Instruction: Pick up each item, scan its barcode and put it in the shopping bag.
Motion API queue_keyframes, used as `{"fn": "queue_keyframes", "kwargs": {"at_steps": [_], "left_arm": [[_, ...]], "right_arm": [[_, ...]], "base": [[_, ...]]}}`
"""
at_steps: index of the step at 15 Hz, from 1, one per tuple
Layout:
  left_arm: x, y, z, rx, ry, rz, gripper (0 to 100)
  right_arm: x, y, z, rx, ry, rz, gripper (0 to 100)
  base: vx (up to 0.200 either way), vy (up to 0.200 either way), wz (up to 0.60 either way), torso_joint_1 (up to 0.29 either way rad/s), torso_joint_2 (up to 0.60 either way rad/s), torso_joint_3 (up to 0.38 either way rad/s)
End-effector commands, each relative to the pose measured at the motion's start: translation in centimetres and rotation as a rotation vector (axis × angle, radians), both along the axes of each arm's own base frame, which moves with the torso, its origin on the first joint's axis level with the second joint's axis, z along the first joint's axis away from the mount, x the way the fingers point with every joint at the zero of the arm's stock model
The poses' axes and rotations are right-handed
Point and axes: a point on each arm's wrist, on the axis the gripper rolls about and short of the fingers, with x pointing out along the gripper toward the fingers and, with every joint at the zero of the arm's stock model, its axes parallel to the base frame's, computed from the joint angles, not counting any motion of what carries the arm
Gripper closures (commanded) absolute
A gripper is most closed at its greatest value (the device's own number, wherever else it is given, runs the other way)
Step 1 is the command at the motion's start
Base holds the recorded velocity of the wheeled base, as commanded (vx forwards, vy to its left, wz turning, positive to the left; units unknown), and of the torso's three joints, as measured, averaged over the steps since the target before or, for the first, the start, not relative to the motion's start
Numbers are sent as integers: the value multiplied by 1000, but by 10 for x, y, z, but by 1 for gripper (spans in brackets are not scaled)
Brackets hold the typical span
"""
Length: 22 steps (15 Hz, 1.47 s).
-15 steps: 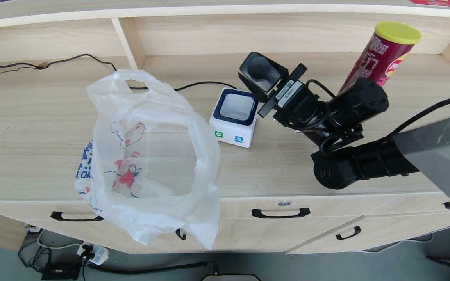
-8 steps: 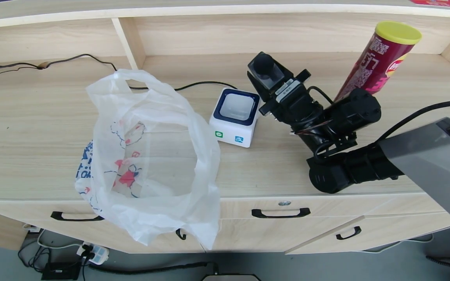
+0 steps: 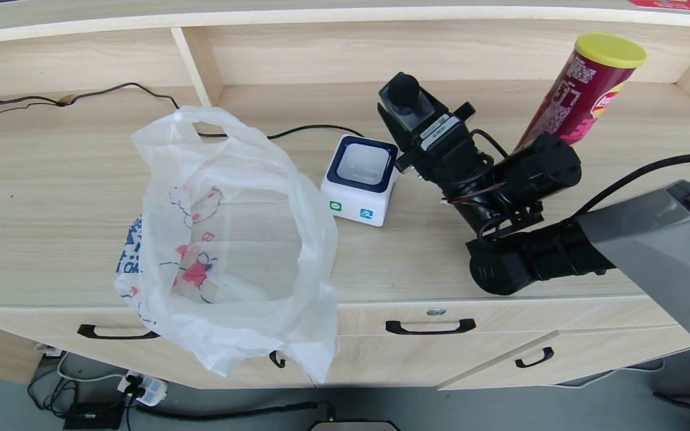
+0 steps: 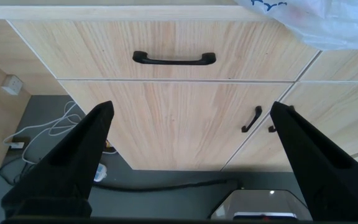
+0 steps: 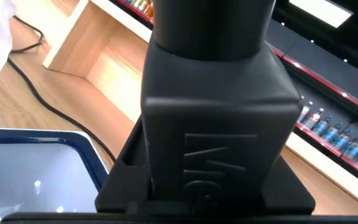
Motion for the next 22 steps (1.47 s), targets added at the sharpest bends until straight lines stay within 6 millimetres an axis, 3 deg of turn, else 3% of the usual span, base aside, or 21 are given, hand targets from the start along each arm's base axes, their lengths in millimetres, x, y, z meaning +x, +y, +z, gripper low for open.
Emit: {"fn": "queue_keyframes", "kwargs": {"at_steps": [1,3,5,7,10,12,14,16,18,20,22], "left_arm": [[0,0,0,0,1,0,0],[0,0,0,0,1,0,0],[0,0,0,0,4,0,0],[0,0,0,0,4,0,0],[0,0,0,-3,3,0,0],[0,0,0,-4,3,0,0],[0,0,0,-4,1,0,0],[0,0,0,-4,1,0,0],[0,0,0,-3,1,0,0],[0,0,0,-1,3,0,0],[0,0,0,0,3,0,0]], "right_arm": [[-7,3,6,16,0,14,100],[-23,11,19,51,-4,50,100],[-37,30,20,98,37,77,100],[-43,33,24,107,32,92,100],[-48,34,18,101,73,112,100],[-51,30,0,50,139,105,100],[-52,9,-1,5,140,71,100],[-52,-41,13,-9,123,-29,100],[-64,-72,7,-101,131,-42,100],[-84,-88,0,-163,149,-54,100],[-87,-89,-2,-170,155,-53,100]], "base": [[0,0,0,0,0,0],[0,0,0,0,0,0],[0,0,0,0,0,0],[0,0,300,1,1,-1],[0,0,600,-4,-1,4],[0,0,600,12,10,2],[0,0,0,0,0,0],[0,0,0,0,0,0],[0,0,0,0,0,0],[0,0,0,0,0,0],[0,0,0,0,0,0]]}}
